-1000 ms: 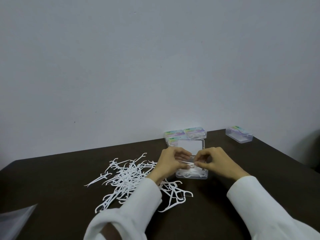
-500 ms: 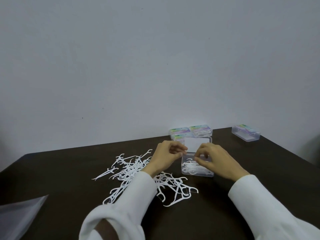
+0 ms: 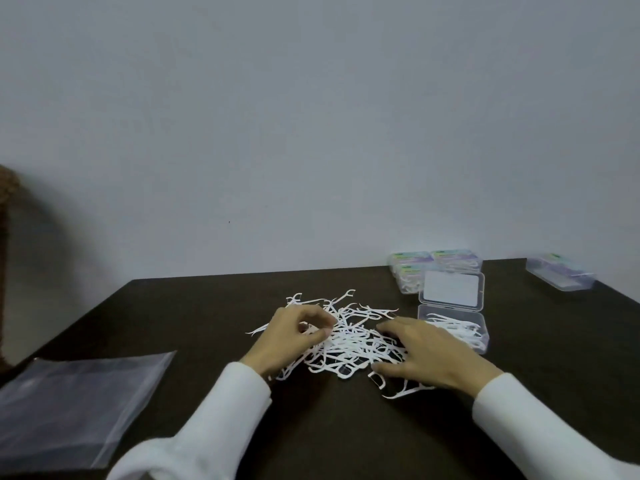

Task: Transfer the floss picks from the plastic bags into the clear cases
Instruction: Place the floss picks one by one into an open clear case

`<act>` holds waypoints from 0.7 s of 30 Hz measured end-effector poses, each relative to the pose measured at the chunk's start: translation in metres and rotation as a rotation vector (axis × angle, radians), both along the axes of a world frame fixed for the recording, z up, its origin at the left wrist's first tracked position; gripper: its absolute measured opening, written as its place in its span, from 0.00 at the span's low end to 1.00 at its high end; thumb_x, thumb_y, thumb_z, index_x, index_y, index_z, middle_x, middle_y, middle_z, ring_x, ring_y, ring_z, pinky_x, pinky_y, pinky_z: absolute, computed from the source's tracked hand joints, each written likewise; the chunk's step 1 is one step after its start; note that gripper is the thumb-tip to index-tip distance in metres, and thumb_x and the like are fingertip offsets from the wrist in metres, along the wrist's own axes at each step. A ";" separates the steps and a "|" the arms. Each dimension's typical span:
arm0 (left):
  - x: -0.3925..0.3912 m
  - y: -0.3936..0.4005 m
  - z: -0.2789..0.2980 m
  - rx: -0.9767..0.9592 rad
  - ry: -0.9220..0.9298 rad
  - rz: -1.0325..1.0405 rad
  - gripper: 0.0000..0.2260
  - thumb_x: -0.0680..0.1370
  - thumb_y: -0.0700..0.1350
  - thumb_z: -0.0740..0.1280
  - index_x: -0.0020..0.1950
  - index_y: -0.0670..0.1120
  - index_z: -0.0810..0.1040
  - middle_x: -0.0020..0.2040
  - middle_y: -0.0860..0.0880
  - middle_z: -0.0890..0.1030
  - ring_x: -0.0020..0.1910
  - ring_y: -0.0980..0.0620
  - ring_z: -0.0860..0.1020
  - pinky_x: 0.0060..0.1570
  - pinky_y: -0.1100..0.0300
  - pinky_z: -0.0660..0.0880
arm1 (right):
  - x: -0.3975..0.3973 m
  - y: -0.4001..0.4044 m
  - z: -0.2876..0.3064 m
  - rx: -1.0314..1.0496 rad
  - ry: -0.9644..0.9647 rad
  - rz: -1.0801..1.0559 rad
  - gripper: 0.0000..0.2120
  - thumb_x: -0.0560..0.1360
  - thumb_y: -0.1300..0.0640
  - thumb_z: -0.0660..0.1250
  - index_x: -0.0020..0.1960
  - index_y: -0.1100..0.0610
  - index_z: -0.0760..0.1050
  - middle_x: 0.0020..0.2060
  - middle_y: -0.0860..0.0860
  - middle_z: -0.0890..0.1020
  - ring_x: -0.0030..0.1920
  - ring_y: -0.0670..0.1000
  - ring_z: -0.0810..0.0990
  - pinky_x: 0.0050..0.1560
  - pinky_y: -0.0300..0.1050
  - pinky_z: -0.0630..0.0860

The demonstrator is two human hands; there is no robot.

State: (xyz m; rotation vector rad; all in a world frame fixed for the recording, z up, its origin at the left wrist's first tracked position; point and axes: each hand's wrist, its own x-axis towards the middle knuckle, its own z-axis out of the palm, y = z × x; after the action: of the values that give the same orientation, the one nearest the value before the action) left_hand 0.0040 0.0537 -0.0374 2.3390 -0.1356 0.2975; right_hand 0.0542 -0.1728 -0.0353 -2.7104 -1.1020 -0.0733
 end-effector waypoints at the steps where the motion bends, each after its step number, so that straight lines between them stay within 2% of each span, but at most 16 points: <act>1: -0.005 0.007 -0.002 0.052 0.013 0.013 0.07 0.74 0.48 0.71 0.52 0.53 0.82 0.50 0.60 0.82 0.52 0.67 0.77 0.57 0.63 0.72 | -0.001 0.004 -0.003 -0.022 -0.011 -0.025 0.35 0.72 0.36 0.61 0.73 0.51 0.58 0.70 0.48 0.66 0.69 0.49 0.65 0.67 0.46 0.65; 4: -0.016 0.023 -0.005 0.207 0.082 0.063 0.21 0.69 0.59 0.73 0.59 0.55 0.78 0.56 0.61 0.76 0.58 0.65 0.72 0.60 0.63 0.69 | -0.003 0.016 -0.006 -0.026 -0.037 -0.070 0.33 0.75 0.39 0.60 0.73 0.53 0.57 0.70 0.50 0.66 0.70 0.50 0.64 0.66 0.46 0.65; 6: -0.020 0.029 -0.004 0.337 0.105 0.090 0.30 0.66 0.65 0.72 0.64 0.56 0.73 0.60 0.60 0.72 0.62 0.62 0.68 0.62 0.60 0.67 | -0.004 0.023 -0.006 -0.006 -0.039 -0.082 0.28 0.76 0.42 0.60 0.71 0.52 0.62 0.68 0.50 0.69 0.68 0.50 0.67 0.64 0.47 0.68; 8: -0.024 0.034 -0.001 0.421 0.110 0.120 0.33 0.64 0.68 0.70 0.66 0.57 0.71 0.59 0.59 0.70 0.60 0.61 0.67 0.60 0.59 0.68 | -0.005 0.031 -0.006 0.021 -0.052 -0.110 0.22 0.75 0.45 0.62 0.66 0.52 0.67 0.64 0.49 0.73 0.64 0.50 0.71 0.59 0.46 0.70; 11: -0.026 0.041 0.001 0.444 0.149 0.152 0.31 0.62 0.70 0.71 0.60 0.56 0.75 0.52 0.58 0.73 0.51 0.60 0.71 0.52 0.61 0.71 | -0.005 0.040 -0.007 0.081 -0.058 -0.172 0.16 0.74 0.49 0.64 0.61 0.51 0.71 0.57 0.48 0.77 0.58 0.50 0.75 0.51 0.43 0.70; 15: -0.022 0.047 -0.004 0.347 0.160 0.136 0.21 0.63 0.62 0.76 0.51 0.53 0.80 0.44 0.57 0.77 0.43 0.60 0.75 0.46 0.62 0.74 | 0.000 0.043 -0.004 0.160 -0.004 -0.218 0.13 0.72 0.54 0.66 0.57 0.50 0.75 0.50 0.46 0.80 0.52 0.48 0.77 0.43 0.39 0.67; 18: -0.017 0.047 -0.008 0.300 0.145 0.085 0.14 0.67 0.55 0.76 0.49 0.52 0.82 0.41 0.56 0.79 0.41 0.59 0.77 0.46 0.59 0.77 | 0.000 0.045 -0.004 0.183 0.037 -0.236 0.11 0.71 0.53 0.65 0.53 0.49 0.76 0.44 0.44 0.78 0.51 0.48 0.78 0.44 0.40 0.70; 21: -0.017 0.046 -0.008 0.304 0.112 0.089 0.09 0.69 0.47 0.72 0.49 0.53 0.81 0.42 0.56 0.78 0.41 0.60 0.77 0.49 0.56 0.77 | -0.003 0.048 -0.003 0.207 0.059 -0.246 0.14 0.70 0.47 0.65 0.55 0.49 0.73 0.51 0.45 0.79 0.55 0.50 0.77 0.52 0.45 0.72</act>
State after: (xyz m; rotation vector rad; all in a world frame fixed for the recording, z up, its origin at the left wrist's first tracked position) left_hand -0.0131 0.1001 -0.0449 2.6618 -0.0232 0.1998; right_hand 0.0509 -0.1244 -0.0384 -2.6265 -0.6984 -0.1372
